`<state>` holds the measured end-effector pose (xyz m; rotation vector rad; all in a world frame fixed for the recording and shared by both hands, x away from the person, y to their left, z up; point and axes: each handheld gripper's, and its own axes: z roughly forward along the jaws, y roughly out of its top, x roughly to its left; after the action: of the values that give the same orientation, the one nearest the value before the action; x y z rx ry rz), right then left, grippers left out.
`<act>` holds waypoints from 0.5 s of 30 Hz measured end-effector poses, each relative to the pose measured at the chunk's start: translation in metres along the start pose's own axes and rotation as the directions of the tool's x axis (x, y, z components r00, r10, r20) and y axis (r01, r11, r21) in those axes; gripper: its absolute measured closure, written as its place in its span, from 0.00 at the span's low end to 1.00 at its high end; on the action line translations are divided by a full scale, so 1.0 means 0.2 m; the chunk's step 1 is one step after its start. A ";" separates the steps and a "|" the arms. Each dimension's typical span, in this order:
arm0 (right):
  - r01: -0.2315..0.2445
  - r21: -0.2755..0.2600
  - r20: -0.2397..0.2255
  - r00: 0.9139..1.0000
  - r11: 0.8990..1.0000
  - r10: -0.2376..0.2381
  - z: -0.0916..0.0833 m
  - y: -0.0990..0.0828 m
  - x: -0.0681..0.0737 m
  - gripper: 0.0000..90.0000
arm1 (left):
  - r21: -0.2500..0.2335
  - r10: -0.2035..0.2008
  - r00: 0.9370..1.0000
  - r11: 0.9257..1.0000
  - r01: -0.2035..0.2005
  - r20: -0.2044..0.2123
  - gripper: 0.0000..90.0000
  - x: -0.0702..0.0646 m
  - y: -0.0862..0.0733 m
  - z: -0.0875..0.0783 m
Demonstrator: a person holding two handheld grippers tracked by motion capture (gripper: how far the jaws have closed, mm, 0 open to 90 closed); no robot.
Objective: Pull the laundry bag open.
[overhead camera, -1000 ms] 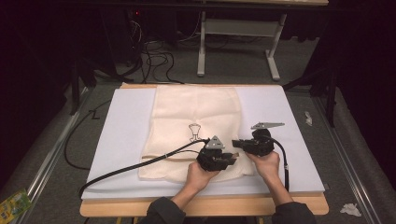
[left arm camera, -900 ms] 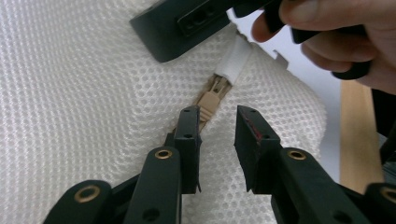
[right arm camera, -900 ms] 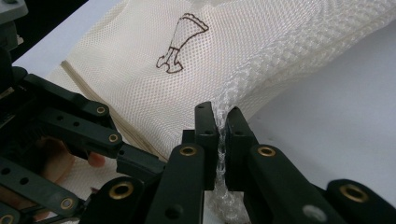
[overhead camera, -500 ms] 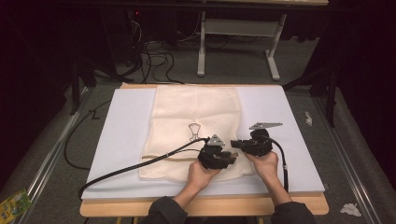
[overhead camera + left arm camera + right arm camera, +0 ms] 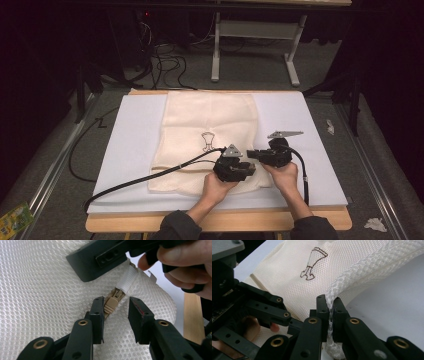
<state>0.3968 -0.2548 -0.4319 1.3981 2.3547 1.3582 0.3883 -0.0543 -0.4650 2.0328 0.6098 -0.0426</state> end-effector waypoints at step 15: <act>0.004 0.001 0.005 1.000 1.000 -0.004 -0.01 -0.01 -0.01 0.98 | -0.025 0.014 1.000 1.000 -0.014 0.008 0.75 0.00 -0.02 -0.03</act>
<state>0.3960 -0.2568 -0.4323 1.3950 2.3539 1.3519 0.3850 -0.0481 -0.4648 2.0120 0.5881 -0.0347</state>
